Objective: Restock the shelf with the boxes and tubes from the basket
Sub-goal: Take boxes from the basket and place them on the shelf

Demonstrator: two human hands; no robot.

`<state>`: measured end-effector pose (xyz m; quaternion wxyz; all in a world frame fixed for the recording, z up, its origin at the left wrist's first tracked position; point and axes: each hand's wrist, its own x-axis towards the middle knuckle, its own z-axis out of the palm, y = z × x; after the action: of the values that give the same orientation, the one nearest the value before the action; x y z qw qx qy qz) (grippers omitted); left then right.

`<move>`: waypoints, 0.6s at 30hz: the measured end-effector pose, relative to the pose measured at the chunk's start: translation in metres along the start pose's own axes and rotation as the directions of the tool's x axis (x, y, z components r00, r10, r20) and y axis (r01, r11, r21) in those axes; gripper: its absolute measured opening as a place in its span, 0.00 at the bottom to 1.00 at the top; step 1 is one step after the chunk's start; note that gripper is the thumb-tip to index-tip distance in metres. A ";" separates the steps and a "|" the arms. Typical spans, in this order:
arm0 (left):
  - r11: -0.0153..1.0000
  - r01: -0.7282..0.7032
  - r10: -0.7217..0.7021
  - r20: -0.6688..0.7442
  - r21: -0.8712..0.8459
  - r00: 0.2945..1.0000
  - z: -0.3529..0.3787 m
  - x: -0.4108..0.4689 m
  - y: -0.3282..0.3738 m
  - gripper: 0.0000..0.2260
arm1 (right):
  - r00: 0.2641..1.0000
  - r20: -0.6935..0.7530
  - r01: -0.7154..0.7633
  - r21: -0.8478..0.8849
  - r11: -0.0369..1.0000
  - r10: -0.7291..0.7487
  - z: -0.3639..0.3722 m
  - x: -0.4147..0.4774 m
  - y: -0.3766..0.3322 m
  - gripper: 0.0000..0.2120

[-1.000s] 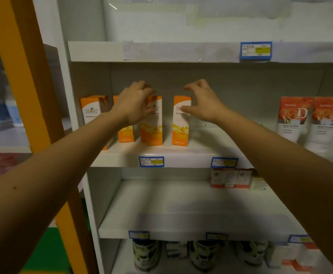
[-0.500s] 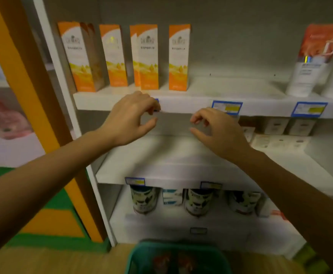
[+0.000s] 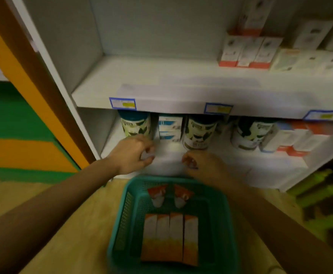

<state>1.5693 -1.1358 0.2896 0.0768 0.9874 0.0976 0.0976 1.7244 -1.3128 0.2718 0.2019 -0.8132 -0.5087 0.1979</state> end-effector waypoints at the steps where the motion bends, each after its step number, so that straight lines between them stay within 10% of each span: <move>1: 0.999 0.040 -0.040 0.069 -0.009 0.997 0.021 -0.006 -0.002 0.13 | 0.997 0.066 -0.049 0.006 0.999 0.048 0.018 -0.003 0.010 0.09; 6: 0.974 0.225 -0.213 0.387 0.015 0.897 0.102 -0.033 -0.007 0.14 | 0.962 0.228 -0.141 -0.039 0.989 0.147 0.091 -0.010 0.047 0.07; 13: 0.940 0.333 -0.321 0.537 0.078 0.780 0.172 -0.070 -0.009 0.15 | 0.836 0.491 -0.130 -0.259 0.957 0.247 0.176 -0.012 0.073 0.48; 18: 0.924 0.379 -0.344 0.564 0.059 0.751 0.189 -0.083 -0.003 0.17 | 0.813 0.512 -0.019 -0.453 0.892 0.277 0.204 -0.015 0.082 0.47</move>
<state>1.5280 -1.1756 0.0912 0.1485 0.9311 0.2565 -0.2125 1.6716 -1.3335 0.0588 -0.1566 -0.7801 -0.5093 0.3280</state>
